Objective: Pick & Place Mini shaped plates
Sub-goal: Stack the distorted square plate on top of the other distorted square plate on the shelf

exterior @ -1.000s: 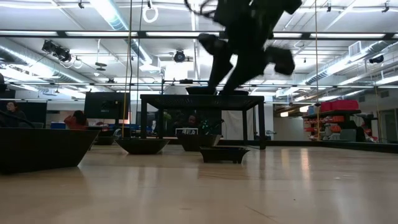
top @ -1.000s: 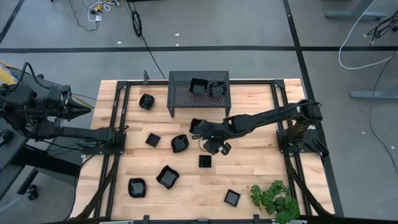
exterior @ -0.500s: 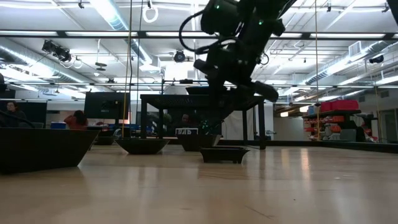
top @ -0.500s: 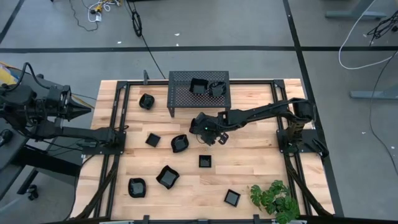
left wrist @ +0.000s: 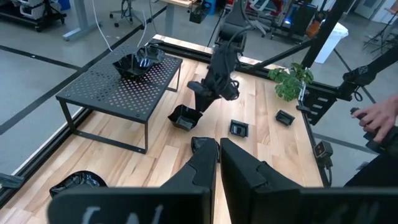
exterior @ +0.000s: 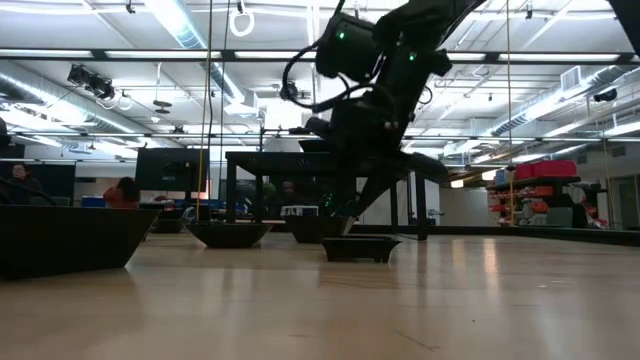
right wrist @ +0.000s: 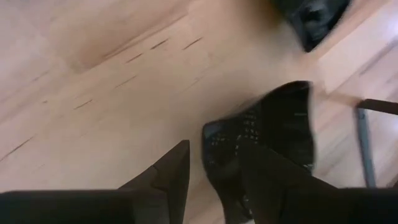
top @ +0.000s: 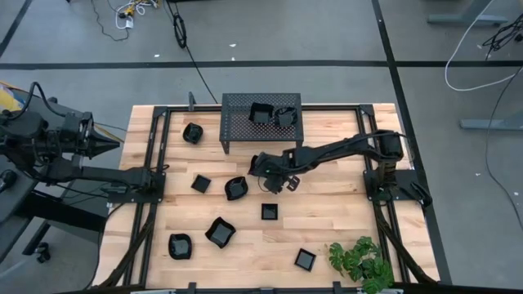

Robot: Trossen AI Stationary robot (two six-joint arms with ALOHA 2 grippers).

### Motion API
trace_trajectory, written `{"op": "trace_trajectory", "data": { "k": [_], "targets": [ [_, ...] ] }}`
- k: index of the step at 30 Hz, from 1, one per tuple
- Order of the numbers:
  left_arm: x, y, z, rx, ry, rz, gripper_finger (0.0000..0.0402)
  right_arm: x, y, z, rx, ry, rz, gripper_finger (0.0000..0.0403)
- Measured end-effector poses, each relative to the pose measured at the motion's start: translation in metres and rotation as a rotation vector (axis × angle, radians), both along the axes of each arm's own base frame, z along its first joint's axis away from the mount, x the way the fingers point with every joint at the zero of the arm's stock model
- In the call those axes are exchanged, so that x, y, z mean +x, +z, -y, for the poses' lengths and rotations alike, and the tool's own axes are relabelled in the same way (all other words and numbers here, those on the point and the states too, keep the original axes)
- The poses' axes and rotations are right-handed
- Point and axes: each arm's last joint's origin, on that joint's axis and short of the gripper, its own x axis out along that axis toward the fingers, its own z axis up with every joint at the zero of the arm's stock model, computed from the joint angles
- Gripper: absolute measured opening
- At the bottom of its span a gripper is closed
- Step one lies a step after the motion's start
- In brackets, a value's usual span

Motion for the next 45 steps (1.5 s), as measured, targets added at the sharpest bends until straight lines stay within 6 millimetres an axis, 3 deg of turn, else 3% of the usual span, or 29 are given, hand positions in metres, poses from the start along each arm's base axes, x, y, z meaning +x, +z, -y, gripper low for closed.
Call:
{"op": "trace_trajectory", "data": {
  "k": [7,12,24,34,45],
  "targets": [
    [0.000,0.000,0.000,0.000,0.001,0.000,0.0025,0.006,-0.019,0.002,-0.039,0.011,-0.020,0.0139],
    [0.000,0.000,0.000,0.000,0.000,0.000,0.0025,0.006,-0.020,0.002,-0.052,0.014,-0.026,0.0134],
    [0.000,0.000,0.000,0.000,0.001,0.000,0.0025,0.005,-0.018,0.006,-0.057,-0.014,-0.022,0.0065],
    [0.000,0.000,0.000,0.000,0.000,0.000,0.0025,0.004,-0.008,0.006,-0.064,0.000,-0.003,0.0006],
    [0.000,0.000,0.000,0.000,0.001,-0.001,0.0025,0.000,0.014,0.004,-0.083,0.037,0.055,0.0003]
  ]
}}
